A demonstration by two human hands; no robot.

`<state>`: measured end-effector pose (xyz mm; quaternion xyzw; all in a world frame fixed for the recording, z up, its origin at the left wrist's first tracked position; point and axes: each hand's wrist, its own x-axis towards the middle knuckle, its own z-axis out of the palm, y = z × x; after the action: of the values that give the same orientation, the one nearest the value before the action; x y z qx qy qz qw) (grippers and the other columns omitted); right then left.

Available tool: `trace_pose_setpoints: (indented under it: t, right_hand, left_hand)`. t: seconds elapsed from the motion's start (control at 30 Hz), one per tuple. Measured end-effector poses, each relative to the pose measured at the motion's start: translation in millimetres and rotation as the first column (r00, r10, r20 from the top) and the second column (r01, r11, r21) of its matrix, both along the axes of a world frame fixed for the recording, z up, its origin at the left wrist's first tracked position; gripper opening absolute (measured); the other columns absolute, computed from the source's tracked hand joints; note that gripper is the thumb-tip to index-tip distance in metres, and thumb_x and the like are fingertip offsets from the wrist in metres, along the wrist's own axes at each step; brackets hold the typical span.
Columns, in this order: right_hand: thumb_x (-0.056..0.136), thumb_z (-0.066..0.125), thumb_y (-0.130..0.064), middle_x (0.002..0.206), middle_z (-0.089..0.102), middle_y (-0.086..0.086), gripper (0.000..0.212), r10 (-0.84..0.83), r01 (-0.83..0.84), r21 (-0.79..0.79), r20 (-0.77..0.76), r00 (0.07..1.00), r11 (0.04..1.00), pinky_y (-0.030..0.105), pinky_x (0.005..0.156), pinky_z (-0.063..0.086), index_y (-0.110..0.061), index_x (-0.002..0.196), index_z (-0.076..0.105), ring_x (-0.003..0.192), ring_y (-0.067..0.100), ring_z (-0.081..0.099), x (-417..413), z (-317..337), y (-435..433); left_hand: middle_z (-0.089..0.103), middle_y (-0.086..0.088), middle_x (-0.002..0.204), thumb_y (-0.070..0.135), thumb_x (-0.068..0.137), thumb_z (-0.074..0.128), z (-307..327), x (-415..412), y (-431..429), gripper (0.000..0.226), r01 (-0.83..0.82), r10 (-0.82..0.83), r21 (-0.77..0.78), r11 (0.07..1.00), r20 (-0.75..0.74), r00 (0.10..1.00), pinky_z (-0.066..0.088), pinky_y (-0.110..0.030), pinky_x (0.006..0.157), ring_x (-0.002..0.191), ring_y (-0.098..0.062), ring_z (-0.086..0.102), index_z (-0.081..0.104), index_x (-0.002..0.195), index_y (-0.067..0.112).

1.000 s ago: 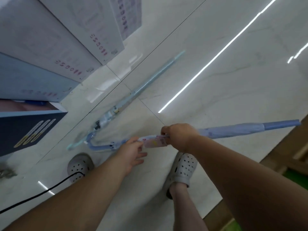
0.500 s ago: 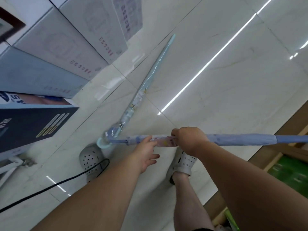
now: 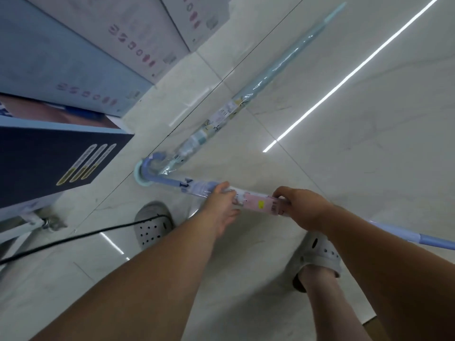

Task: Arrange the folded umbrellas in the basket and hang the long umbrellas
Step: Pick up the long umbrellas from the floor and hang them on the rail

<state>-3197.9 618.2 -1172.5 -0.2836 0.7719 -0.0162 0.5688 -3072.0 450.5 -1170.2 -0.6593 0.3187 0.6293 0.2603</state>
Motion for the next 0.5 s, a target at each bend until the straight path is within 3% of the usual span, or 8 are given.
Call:
trace_pose_setpoints:
  t: [0.17,0.23,0.3,0.37,0.43,0.5]
  right_hand:
    - [0.099,0.054,-0.022,0.101,0.067,0.005,0.023,-0.116,0.113,0.031,0.144,0.983,0.993,0.011,0.05,0.038,-0.025,0.12,0.063,0.076,0.015,0.059,1,-29,-8]
    - [0.1,0.053,-0.019,0.095,0.064,0.004,0.02,-0.155,0.148,0.055,0.171,0.973,0.987,0.006,0.051,0.042,-0.023,0.116,0.065,0.072,0.008,0.057,-8,-30,-5]
    - [0.101,0.049,-0.024,0.107,0.065,0.004,0.022,-0.111,0.094,0.127,0.129,0.985,0.987,0.023,0.076,0.054,-0.035,0.117,0.06,0.088,0.016,0.06,-17,-29,0]
    - [0.102,0.04,-0.035,0.125,0.061,0.0,0.029,0.103,-0.09,0.25,-0.041,0.994,0.964,0.043,0.102,0.041,-0.047,0.126,0.05,0.114,0.025,0.053,-21,-30,3]
    - [0.103,0.033,-0.043,0.137,0.055,-0.001,0.034,0.178,-0.138,0.258,-0.14,0.974,0.956,0.052,0.111,0.027,-0.047,0.135,0.042,0.128,0.029,0.045,-21,-28,3]
    - [0.099,0.033,-0.054,0.147,0.046,-0.002,0.043,0.164,-0.126,0.204,-0.181,0.97,0.971,0.057,0.113,0.019,-0.047,0.141,0.037,0.136,0.029,0.038,-24,-26,4]
  left_hand:
    - [0.056,-0.005,0.075,0.016,0.099,0.047,-18,8,-7,0.018,-0.086,0.086,-0.001,0.996,0.026,0.996,0.038,-0.023,0.058,0.053,-0.014,0.051,0.055,0.111,0.027]
    - [0.054,-0.003,0.073,0.018,0.099,0.048,-19,10,-4,0.011,-0.098,0.097,0.045,0.994,0.008,0.995,0.035,-0.022,0.058,0.052,-0.012,0.05,0.054,0.092,0.023]
    - [0.054,-0.002,0.077,0.019,0.098,0.05,-17,9,5,0.015,-0.078,0.079,0.079,0.994,-0.014,0.997,0.035,-0.026,0.063,0.065,-0.016,0.051,0.053,0.084,0.02]
    - [0.048,-0.003,0.076,0.022,0.087,0.057,-12,1,14,0.012,-0.053,0.058,0.081,0.995,-0.051,0.997,0.03,-0.028,0.06,0.068,-0.018,0.044,0.049,0.078,0.021]
    - [0.039,-0.008,0.074,0.024,0.067,0.056,-14,-7,23,0.013,-0.042,0.044,0.029,0.999,-0.055,0.998,0.022,-0.03,0.056,0.067,-0.019,0.036,0.045,0.071,0.021]
    - [0.045,-0.022,0.083,0.028,0.059,0.056,-25,-11,36,0.023,-0.061,0.062,0.021,0.998,-0.034,0.998,0.038,-0.038,0.062,0.076,-0.028,0.049,0.052,0.079,0.018]
